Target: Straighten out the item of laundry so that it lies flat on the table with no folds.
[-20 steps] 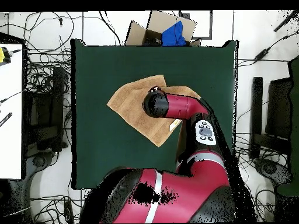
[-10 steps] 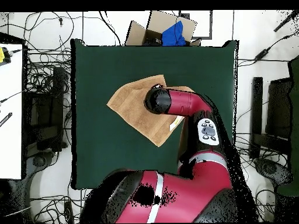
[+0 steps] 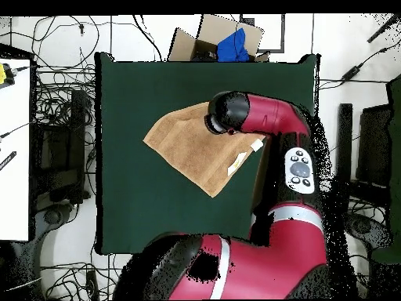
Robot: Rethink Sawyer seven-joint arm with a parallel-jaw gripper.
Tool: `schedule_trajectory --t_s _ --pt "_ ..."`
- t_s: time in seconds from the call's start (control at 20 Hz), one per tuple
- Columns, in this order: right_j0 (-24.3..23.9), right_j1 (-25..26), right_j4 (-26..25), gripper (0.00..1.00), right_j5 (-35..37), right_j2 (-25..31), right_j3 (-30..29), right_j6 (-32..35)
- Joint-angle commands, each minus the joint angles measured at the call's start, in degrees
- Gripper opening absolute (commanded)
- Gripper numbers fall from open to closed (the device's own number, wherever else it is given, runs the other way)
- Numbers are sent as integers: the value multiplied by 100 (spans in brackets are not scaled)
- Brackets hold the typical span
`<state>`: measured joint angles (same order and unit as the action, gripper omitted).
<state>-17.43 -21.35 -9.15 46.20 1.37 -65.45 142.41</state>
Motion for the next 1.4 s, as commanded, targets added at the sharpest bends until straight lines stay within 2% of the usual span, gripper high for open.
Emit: schedule_trajectory --t_s 0.05,0.7,1.0,1.4 --pt "-77 42 97 0 974 678 978 -926" --pt "63 1091 -295 0 2743 1026 3674 -1656" --pt "209 1277 -251 0 3184 1072 4073 -1526" --pt "507 1810 -311 0 3163 1082 4785 -1042"
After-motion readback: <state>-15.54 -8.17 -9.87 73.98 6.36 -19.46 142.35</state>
